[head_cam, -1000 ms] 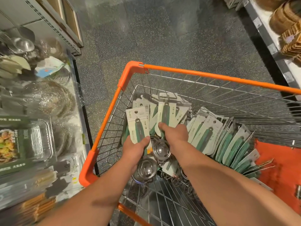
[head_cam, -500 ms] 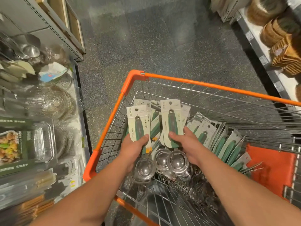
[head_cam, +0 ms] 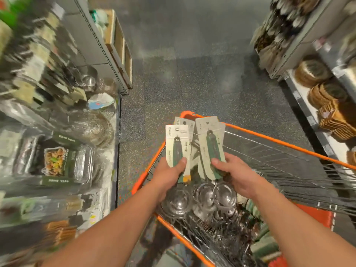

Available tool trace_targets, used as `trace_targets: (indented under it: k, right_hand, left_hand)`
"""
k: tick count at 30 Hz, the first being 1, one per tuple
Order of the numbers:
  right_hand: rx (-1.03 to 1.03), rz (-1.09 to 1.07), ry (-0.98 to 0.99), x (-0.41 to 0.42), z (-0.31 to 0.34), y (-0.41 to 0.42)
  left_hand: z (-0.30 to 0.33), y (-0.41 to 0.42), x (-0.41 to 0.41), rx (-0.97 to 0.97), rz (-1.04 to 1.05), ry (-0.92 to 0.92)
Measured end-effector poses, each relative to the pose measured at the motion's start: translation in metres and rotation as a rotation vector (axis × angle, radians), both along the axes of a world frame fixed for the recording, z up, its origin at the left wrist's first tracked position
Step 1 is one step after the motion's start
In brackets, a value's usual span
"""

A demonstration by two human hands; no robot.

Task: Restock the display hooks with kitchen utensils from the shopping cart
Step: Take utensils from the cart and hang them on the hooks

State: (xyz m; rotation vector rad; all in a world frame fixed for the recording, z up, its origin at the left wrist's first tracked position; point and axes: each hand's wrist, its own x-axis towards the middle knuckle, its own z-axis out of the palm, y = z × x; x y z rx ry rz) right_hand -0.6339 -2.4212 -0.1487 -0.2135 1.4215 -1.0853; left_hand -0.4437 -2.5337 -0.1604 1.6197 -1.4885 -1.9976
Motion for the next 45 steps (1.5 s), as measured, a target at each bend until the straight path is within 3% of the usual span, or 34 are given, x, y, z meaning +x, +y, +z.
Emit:
trace_targets:
  k: [12, 17, 24, 30, 35, 39, 45]
  right_hand:
    - [-0.148, 0.307, -0.003, 0.072, 0.083, -0.029]
    - [-0.181, 0.453, -0.099, 0.129, 0.11, -0.027]
    - [-0.232, 0.698, -0.068, 0.235, 0.129, -0.002]
    - [-0.294, 0.931, -0.094, 0.327, 0.159, 0.054]
    - [-0.335, 1.069, -0.058, 0.397, 0.179, 0.124]
    - [-0.342, 1.177, -0.065, 0.452, 0.191, 0.191]
    - [-0.375, 1.339, -0.11, 0.527, 0.197, 0.289]
  left_hand:
    - [0.08, 0.053, 0.064, -0.011, 0.41, 0.072]
    - [0.114, 0.101, 0.115, -0.016, 0.639, 0.205]
    - [0.139, 0.173, 0.196, -0.067, 1.056, 0.31]
    - [0.15, 0.254, 0.275, -0.173, 1.27, 0.27]
    - [0.153, 0.345, 0.345, -0.139, 1.47, 0.203]
    - [0.125, 0.424, 0.403, -0.159, 1.568, 0.198]
    - [0.191, 0.553, 0.424, -0.276, 1.679, 0.253]
